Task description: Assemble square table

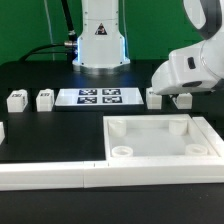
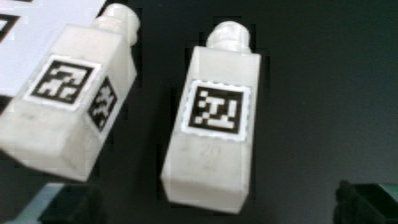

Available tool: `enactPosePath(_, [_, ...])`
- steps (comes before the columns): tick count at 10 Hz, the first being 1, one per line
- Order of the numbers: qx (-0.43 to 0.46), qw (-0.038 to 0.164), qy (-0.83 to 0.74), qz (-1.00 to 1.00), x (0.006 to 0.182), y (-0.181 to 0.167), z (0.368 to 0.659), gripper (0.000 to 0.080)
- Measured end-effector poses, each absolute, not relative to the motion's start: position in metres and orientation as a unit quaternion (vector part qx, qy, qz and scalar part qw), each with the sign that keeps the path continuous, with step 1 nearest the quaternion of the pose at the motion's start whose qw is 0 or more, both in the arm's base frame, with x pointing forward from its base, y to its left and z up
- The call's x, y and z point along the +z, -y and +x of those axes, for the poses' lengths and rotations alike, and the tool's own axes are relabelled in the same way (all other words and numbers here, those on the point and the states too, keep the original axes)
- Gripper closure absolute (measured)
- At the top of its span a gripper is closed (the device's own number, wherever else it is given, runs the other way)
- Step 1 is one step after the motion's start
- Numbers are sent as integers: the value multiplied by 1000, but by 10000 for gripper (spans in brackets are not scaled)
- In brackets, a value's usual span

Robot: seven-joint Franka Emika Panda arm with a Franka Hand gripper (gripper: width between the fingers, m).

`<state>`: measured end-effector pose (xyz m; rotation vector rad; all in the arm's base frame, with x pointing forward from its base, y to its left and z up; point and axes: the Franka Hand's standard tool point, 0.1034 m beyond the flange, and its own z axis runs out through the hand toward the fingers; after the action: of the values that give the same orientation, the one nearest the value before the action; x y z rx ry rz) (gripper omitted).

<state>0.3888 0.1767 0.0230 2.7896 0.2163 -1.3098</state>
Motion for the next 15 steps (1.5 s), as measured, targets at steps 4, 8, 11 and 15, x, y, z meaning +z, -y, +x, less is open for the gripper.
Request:
enactPosePath(4, [-437,36,-75,896,10,-183,368,150])
enactPosePath(8, [-437,36,-75,895,10,-183,368,513])
enactPosePath(11, [-437,36,-75,895,10,-183,368,511])
enactPosePath(15, [-439,32,-81,894,13,-181,371,510])
